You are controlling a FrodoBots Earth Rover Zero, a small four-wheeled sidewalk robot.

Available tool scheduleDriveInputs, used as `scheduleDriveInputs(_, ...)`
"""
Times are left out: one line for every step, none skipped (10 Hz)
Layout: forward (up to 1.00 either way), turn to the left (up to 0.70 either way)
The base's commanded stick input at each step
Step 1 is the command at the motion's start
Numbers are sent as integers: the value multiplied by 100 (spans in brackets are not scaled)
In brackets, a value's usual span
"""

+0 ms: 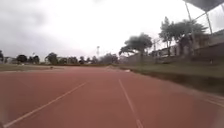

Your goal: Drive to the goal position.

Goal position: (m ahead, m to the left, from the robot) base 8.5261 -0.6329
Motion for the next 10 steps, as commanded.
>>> scheduleDriveInputs(70, 0)
scheduleDriveInputs(70, 0)
scheduleDriveInputs(70, 0)
scheduleDriveInputs(70, 0)
scheduleDriveInputs(70, 0)
scheduleDriveInputs(70, 0)
scheduleDriveInputs(70, 0)
scheduleDriveInputs(70, 0)
scheduleDriveInputs(70, 0)
scheduleDriveInputs(70, 0)
